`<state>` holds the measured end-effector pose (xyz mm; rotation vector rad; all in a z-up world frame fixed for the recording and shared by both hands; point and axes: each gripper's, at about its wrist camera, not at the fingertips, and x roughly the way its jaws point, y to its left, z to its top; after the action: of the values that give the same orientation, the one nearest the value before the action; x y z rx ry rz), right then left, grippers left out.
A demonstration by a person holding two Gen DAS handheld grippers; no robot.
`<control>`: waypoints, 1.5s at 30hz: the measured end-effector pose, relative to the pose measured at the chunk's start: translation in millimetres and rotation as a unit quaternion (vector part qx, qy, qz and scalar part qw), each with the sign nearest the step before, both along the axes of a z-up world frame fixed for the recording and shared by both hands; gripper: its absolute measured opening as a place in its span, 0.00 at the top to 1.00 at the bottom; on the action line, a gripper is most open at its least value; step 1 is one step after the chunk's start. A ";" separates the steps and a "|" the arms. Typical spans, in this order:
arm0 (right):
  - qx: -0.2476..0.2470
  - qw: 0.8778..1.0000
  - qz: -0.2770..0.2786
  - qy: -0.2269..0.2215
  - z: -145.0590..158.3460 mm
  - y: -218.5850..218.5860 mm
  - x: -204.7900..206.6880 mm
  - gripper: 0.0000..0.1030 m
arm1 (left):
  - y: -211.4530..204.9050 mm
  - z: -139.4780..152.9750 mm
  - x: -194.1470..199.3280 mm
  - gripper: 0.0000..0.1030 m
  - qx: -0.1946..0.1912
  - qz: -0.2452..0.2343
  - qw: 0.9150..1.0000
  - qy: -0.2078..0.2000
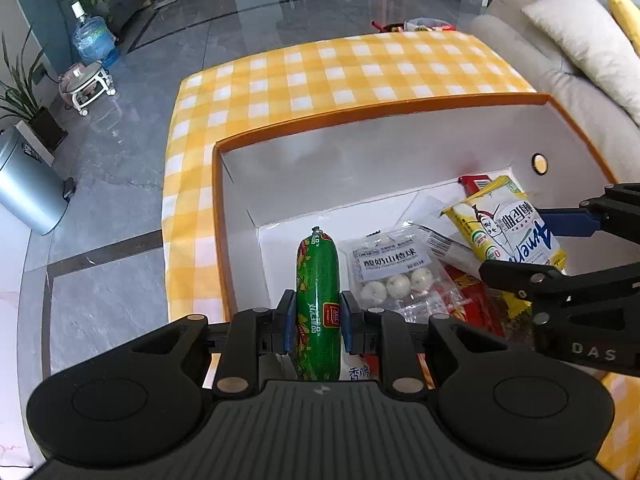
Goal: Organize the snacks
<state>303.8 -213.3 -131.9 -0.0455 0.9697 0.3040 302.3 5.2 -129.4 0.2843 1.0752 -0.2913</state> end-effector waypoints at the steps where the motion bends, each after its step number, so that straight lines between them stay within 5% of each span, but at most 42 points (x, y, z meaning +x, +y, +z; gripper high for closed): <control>1: -0.004 1.000 -0.001 0.004 -3.3 1.6 4.1 0.49 | -1.2 -1.8 3.1 0.77 0.004 -0.001 1.000 0.000; 15: -0.022 0.999 0.006 0.034 -18.0 5.3 21.4 0.47 | -6.6 -1.8 20.5 0.76 0.005 -0.001 1.000 -0.008; 22: -0.021 1.000 -0.006 0.022 -3.2 -1.2 15.2 0.36 | 0.5 15.7 19.0 0.75 -0.007 0.014 1.000 -0.014; 25: -0.020 1.000 -0.011 0.017 4.5 -4.4 10.9 0.26 | 2.6 25.2 11.9 0.65 -0.007 0.014 1.000 -0.020; 28: -0.020 1.000 -0.019 0.009 15.2 -6.7 6.2 0.18 | 7.4 36.5 2.7 0.43 -0.016 0.021 0.999 -0.029; 38: -0.002 0.997 -0.034 -0.064 85.5 -20.3 -24.5 0.04 | 16.3 105.9 -49.9 0.20 -0.018 0.022 0.987 -0.156; 45: 0.012 0.991 -0.034 -0.132 144.9 -35.6 -67.5 0.04 | 16.7 160.1 -101.6 0.08 0.003 0.021 0.954 -0.299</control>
<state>236.3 -248.9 13.1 -0.0296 0.7032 0.2394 200.7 21.9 30.7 0.3271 0.4824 -0.1463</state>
